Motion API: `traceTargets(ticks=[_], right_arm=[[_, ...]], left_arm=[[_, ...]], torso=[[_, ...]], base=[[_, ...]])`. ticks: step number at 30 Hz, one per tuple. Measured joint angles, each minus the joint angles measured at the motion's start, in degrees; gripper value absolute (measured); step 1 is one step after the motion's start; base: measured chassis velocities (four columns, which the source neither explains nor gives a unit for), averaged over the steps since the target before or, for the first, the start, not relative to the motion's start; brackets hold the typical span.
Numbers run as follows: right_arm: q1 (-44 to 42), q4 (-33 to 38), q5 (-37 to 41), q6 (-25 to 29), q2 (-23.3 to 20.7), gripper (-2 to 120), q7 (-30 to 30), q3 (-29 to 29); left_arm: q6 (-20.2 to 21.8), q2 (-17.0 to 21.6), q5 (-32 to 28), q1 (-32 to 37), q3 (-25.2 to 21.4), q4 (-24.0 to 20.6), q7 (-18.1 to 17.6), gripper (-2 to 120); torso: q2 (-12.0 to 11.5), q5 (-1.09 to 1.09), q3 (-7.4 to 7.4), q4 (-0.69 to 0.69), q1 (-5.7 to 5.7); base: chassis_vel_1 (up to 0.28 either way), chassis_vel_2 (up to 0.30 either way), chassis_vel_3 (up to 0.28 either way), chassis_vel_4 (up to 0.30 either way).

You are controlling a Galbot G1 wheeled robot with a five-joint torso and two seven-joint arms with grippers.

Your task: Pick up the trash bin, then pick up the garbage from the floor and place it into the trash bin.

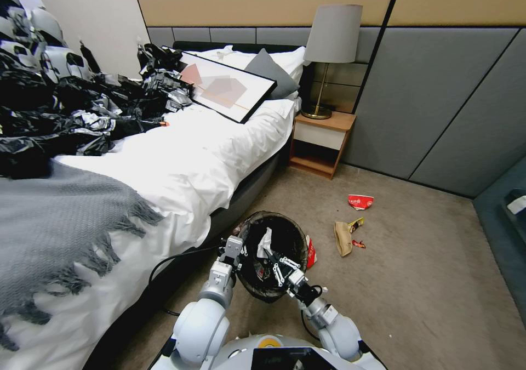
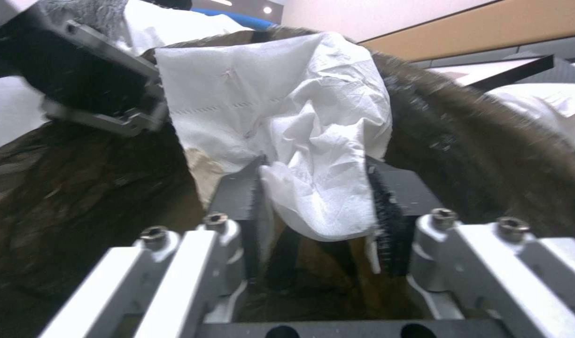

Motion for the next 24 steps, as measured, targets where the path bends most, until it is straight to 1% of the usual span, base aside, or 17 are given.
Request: traceTargets(ticks=[2,3,4,6,7,9,10,11,12,14,15,18,24], right_arm=[[0.03,0.36,0.28,0.0,-0.15,55,-0.07,0.28],[0.03,0.36,0.28,0.0,-0.15,55,-0.07,0.28],[-0.02,0.58,0.46,-0.04,-0.28,59,-0.12,0.39],[0.0,0.91,0.65,-0.07,-0.42,69,-0.31,1.0],[0.0,0.91,0.65,-0.07,-0.42,69,-0.31,1.0],[0.0,1.11,0.79,-0.11,-0.58,78,-0.39,1.36],[-0.02,1.26,0.84,-0.16,-0.67,84,-0.41,1.46],[-0.02,1.26,0.84,-0.16,-0.67,84,-0.41,1.46],[-0.03,1.39,0.85,-0.19,-0.74,87,-0.43,1.51],[-0.04,1.62,0.87,-0.27,-0.79,98,-0.45,1.53],[-0.04,1.62,0.87,-0.27,-0.79,98,-0.45,1.53],[-0.16,2.05,0.88,-0.28,-0.78,107,-0.45,1.6],[-0.42,2.57,0.93,-0.28,-0.88,113,-0.48,1.67]], left_arm=[[0.0,0.01,0.01,-0.03,-0.02,0.0,0.0,1],[0.0,0.01,0.01,-0.03,-0.02,0.0,0.0,1],[0.0,0.05,0.01,-0.04,-0.07,0.0,0.0,1],[0.0,0.05,0.02,0.02,-0.1,-0.02,-0.02,1],[0.0,0.05,0.02,0.02,-0.1,-0.02,-0.02,1],[0.0,0.07,0.04,0.06,-0.09,-0.03,-0.02,1],[0.0,0.07,0.06,0.04,-0.08,-0.03,-0.02,1],[0.0,0.07,0.06,0.04,-0.08,-0.03,-0.02,1],[0.0,0.06,0.06,-0.01,-0.06,-0.03,-0.01,1],[0.0,0.05,0.06,-0.11,-0.02,-0.03,-0.02,1],[0.0,0.05,0.06,-0.11,-0.02,-0.03,-0.02,1],[0.01,0.07,0.06,-0.13,-0.03,-0.04,-0.02,1],[0.03,0.12,0.06,-0.16,-0.07,-0.06,-0.02,1]], torso=[[0.0,0.0,0.0,0.0,0.0],[0.0,0.0,0.0,0.0,0.0],[0.0,0.0,0.0,0.0,0.0],[0.0,0.0,0.0,0.0,0.0],[0.0,0.0,0.0,0.0,0.0],[0.0,0.0,0.0,0.0,0.0],[0.0,0.0,0.0,0.0,0.0],[0.0,0.0,0.0,0.0,0.0],[0.0,0.0,0.0,0.0,0.0],[0.0,0.0,0.0,0.0,0.0],[0.0,0.0,0.0,0.0,0.0],[0.0,0.0,0.0,0.0,0.0],[0.0,0.0,0.0,0.0,0.0]], base=[[0.0,0.0,0.0,0.0],[0.0,0.0,0.0,0.0],[0.0,0.0,0.0,0.0],[0.0,0.0,0.0,0.0],[0.0,0.0,0.0,0.0],[0.0,0.0,0.0,0.0],[0.0,0.0,0.0,0.0],[0.0,0.0,0.0,0.0],[0.0,0.0,0.0,0.0],[0.0,0.0,0.0,0.0],[0.0,0.0,0.0,0.0],[0.0,0.0,0.0,0.0],[0.0,0.0,0.0,0.0]])
